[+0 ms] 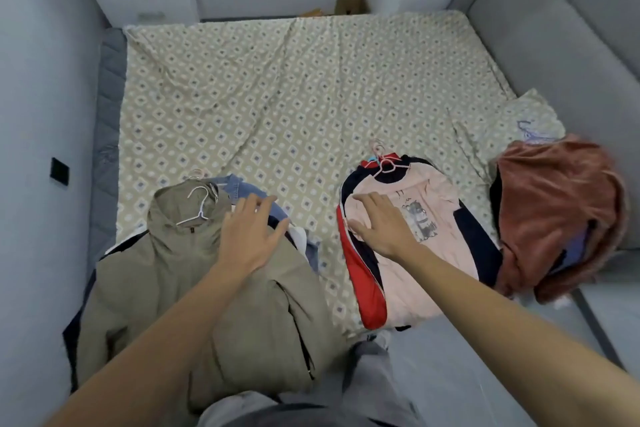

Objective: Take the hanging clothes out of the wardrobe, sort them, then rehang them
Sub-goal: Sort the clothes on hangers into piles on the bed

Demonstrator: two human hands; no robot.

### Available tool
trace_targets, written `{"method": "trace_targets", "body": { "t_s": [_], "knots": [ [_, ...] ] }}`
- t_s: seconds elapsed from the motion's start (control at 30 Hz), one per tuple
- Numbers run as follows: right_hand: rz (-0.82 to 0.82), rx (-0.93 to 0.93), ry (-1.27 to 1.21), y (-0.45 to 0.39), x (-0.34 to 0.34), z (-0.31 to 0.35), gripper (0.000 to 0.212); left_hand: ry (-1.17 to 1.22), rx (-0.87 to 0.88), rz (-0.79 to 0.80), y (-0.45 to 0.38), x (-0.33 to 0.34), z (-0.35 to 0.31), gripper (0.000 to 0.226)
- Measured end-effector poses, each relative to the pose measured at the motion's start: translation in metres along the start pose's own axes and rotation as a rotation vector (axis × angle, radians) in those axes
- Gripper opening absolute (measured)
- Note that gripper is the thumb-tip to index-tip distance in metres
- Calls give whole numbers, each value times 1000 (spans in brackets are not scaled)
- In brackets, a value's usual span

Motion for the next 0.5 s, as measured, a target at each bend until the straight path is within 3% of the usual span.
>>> {"method": "trace_targets", "body": {
  "t_s": [0.27, 0.5],
  "knots": [
    [37, -82, -38, 4, -66, -142, 59, 101, -136, -37, -16, 33, -138, 76],
    [33, -65, 15, 0, -123, -242, 60, 82, -131, -12, -47, 65, -237, 70]
  ]
}}
Point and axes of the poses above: each hand's wrist, its own y-axis away from the middle knuckle, its own x-axis out of the palm, z = x × y, the point moved 2 cm from there along -y, towards the middle knuckle, and after that the axes turned 5 degrees about -y, right-handed, at the moved point
